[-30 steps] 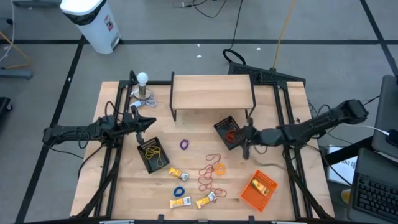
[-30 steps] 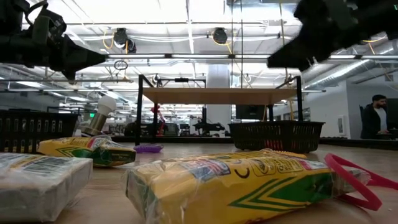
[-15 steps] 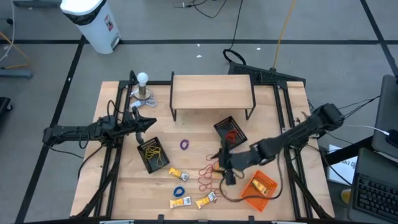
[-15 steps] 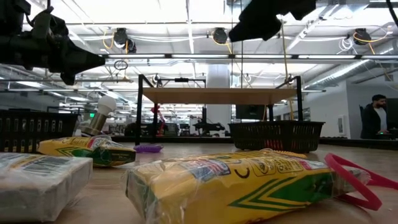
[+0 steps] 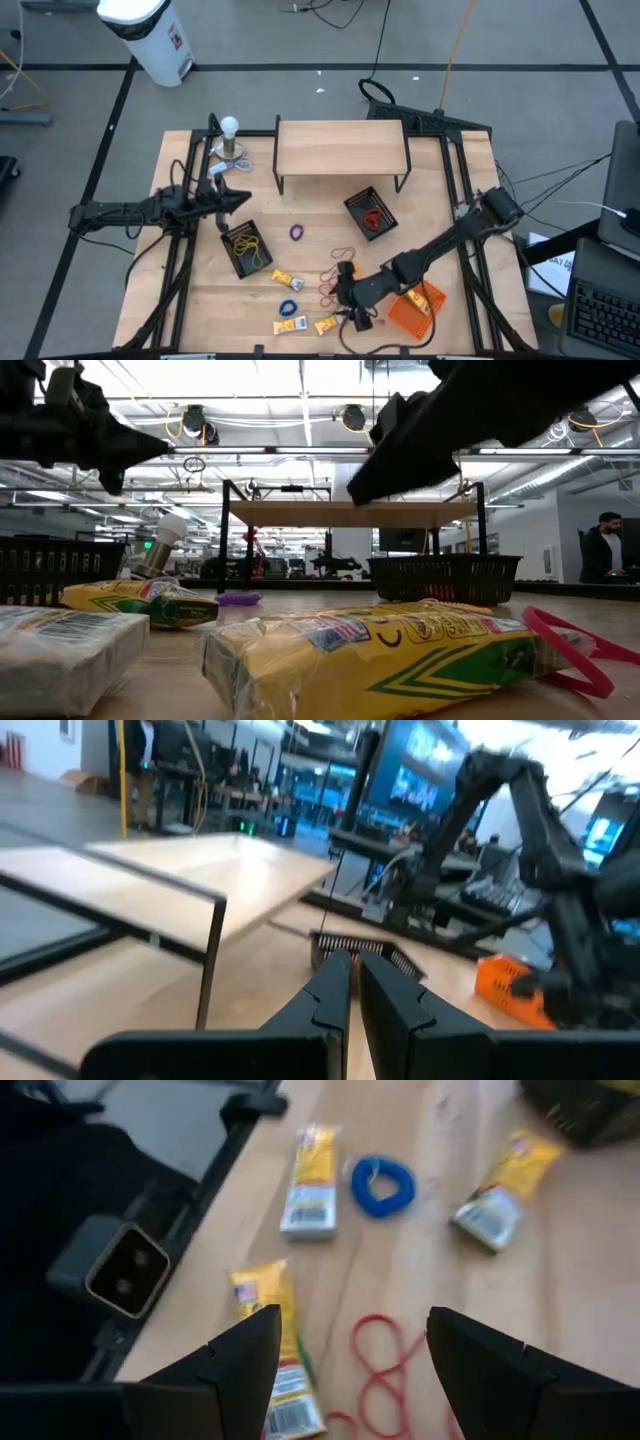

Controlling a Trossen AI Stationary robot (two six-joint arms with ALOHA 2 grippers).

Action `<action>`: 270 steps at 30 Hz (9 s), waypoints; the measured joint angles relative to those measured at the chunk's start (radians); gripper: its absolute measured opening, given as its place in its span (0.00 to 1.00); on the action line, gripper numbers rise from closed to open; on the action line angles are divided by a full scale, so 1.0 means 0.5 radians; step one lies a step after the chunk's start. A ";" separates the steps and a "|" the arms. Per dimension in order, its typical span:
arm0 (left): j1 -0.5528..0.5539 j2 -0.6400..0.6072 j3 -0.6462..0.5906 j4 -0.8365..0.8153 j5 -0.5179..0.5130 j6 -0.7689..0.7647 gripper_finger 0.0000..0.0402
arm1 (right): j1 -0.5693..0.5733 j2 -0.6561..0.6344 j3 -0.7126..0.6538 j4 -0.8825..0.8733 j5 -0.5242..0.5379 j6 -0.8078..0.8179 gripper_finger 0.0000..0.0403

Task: Pick & Place Office Desk Supplies
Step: Put the yellow crayon box into the orange bin, then put the red rubber band into the left black bin

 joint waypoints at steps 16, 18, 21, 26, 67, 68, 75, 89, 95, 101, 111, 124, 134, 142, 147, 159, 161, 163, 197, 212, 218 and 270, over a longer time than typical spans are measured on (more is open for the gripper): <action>0.000 -0.001 -0.001 0.006 0.001 0.005 0.06 | 0.109 0.278 0.372 -0.467 -0.037 -0.054 0.60; 0.000 -0.001 -0.001 -0.025 0.002 0.002 0.06 | 0.108 0.284 0.371 -0.429 -0.035 -0.083 0.60; 0.000 0.000 -0.001 -0.058 0.017 -0.001 0.06 | 0.096 0.335 0.378 -0.312 -0.049 -0.107 0.60; 0.000 0.000 -0.001 -0.065 0.010 0.001 0.06 | 0.093 0.436 0.372 -0.316 -0.142 -0.096 0.60; 0.000 0.000 -0.001 -0.089 0.000 0.062 0.06 | -0.046 -0.884 0.052 -0.195 -0.153 -0.578 0.20; 0.000 0.000 -0.001 -0.072 -0.001 0.082 0.06 | -0.058 -0.959 -0.013 -0.144 -0.153 -0.578 0.20; 0.002 -0.001 0.000 0.184 -0.131 0.246 0.06 | -0.157 -1.438 -0.637 0.401 -0.152 -0.512 0.22; 0.002 -0.001 0.001 0.355 -0.317 0.676 0.06 | -0.268 -2.152 -1.581 1.182 -0.010 -0.391 0.21; 0.002 0.000 0.001 0.167 -0.317 0.611 0.06 | -0.268 -2.291 -1.785 1.206 0.020 -0.351 0.21; 0.002 -0.001 0.001 0.135 -0.316 0.567 0.06 | -0.269 -2.365 -1.936 1.361 0.022 -0.352 0.21; 0.002 0.000 0.001 0.102 -0.317 0.584 0.06 | -0.272 -2.427 -1.957 1.371 0.175 -0.324 0.21; 0.002 -0.001 0.001 0.105 -0.383 0.593 0.06 | -0.138 -2.058 -0.890 -0.487 0.002 0.525 0.20; 0.002 0.000 0.001 0.082 -0.381 0.579 0.06 | 0.130 -1.682 -0.716 -0.785 -0.481 1.746 0.20; 0.002 -0.001 0.001 0.053 -0.376 0.571 0.06 | 0.329 -1.496 -0.716 -0.961 -0.510 2.350 0.19; 0.002 -0.001 0.001 0.045 -0.376 0.571 0.06 | 0.381 -1.385 -0.716 -1.240 -0.517 2.532 0.20; 0.002 -0.001 0.001 0.045 -0.377 0.571 0.06 | 0.470 -1.183 -0.716 -1.336 -0.565 2.624 0.19; 0.002 0.000 0.001 0.045 -0.376 0.571 0.06 | 0.476 -1.169 -0.716 -1.353 -0.563 2.624 0.19; 0.002 0.000 0.001 0.045 -0.377 0.572 0.06 | 0.476 -1.145 -0.715 -1.358 -0.567 2.620 0.20; 0.002 -0.001 0.001 0.045 -0.384 0.573 0.06 | 0.472 -1.489 -0.718 -1.427 -0.472 2.120 0.56; 0.002 0.000 0.000 -0.004 -0.421 0.551 0.06 | 0.468 -2.117 -0.721 -1.507 1.441 0.686 0.43; 0.002 0.000 0.000 -0.008 -0.422 0.467 0.06 | 0.344 -2.428 -1.012 -0.809 1.144 0.015 0.19; 0.002 0.084 0.004 -0.265 -0.197 0.326 0.06 | -1.289 -2.950 -2.145 0.643 -0.607 -0.322 0.00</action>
